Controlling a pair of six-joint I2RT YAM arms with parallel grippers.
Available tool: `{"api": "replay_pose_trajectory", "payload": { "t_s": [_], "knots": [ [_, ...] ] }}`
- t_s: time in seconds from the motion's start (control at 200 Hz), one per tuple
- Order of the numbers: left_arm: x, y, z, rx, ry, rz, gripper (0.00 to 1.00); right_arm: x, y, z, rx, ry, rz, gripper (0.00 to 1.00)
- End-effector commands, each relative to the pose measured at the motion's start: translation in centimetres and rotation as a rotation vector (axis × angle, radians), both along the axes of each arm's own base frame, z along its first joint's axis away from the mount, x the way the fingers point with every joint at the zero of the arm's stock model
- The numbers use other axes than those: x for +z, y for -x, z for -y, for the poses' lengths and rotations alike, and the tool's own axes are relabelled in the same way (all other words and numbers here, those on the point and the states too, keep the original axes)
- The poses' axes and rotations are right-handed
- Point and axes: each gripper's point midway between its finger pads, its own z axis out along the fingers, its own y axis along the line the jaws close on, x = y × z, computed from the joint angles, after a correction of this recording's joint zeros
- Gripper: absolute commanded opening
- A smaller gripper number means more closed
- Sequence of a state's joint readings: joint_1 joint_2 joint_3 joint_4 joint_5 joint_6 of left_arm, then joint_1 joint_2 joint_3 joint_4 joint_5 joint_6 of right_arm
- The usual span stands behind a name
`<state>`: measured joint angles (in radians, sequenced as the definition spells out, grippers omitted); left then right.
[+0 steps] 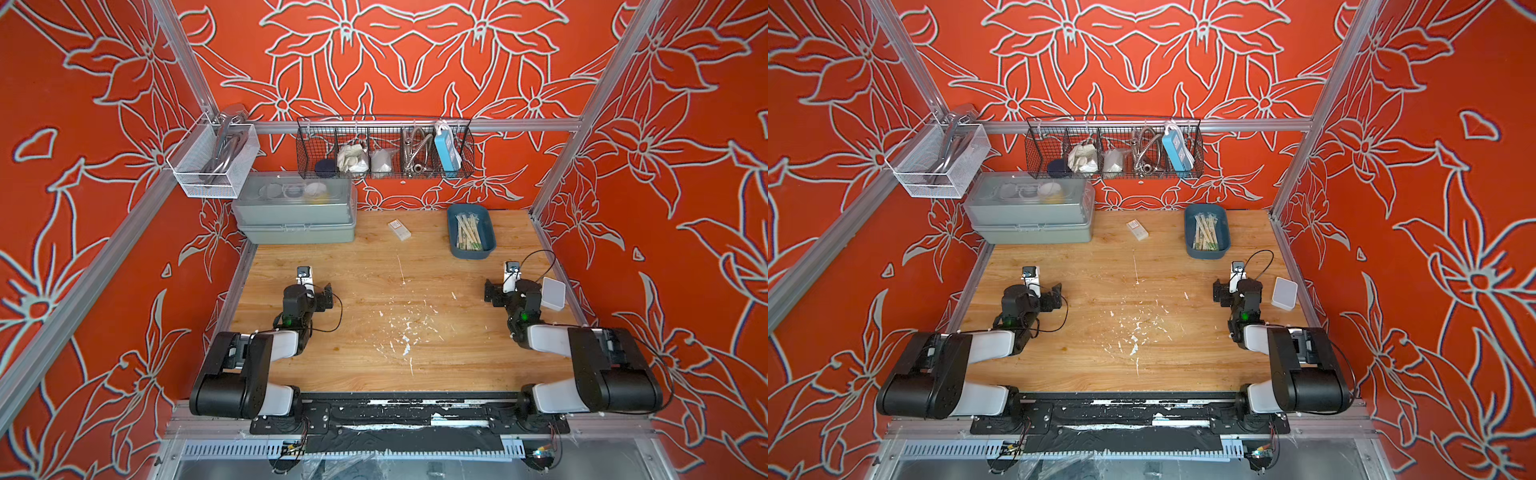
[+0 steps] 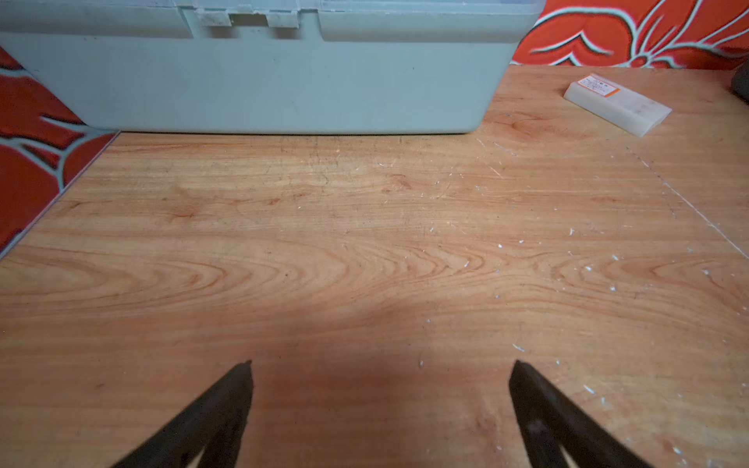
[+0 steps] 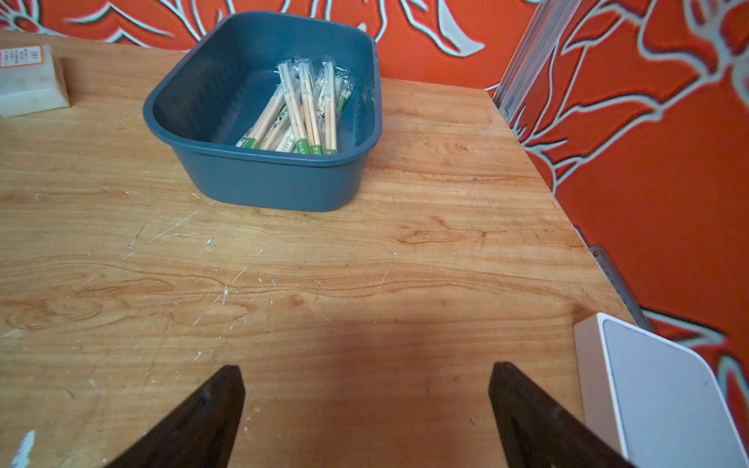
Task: Take the paired disposable chopsticks out of the storage box
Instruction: Move the storage box to the center of the board.
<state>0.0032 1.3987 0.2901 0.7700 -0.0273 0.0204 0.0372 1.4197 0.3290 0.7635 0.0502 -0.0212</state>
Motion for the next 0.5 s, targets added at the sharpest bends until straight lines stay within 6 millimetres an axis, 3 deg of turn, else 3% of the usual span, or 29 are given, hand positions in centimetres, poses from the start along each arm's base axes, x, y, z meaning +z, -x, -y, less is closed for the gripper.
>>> {"api": "replay_pose_trajectory", "payload": {
  "t_s": [0.0, 0.35, 0.495],
  "knots": [
    [0.45, -0.56, -0.13, 0.003, 0.011, 0.009, 0.98, 0.69, -0.31, -0.03, 0.006, -0.003, 0.023, 0.99],
    [0.36, -0.61, -0.54, 0.007, 0.037, 0.001, 0.98, 0.66, -0.38, 0.03, 0.004, -0.009, 0.02, 1.0],
    [1.27, -0.92, -0.76, 0.024, 0.033, 0.001, 0.98, 0.83, -0.31, 0.68, -0.032, -0.004, 0.024, 1.0]
  ]
}}
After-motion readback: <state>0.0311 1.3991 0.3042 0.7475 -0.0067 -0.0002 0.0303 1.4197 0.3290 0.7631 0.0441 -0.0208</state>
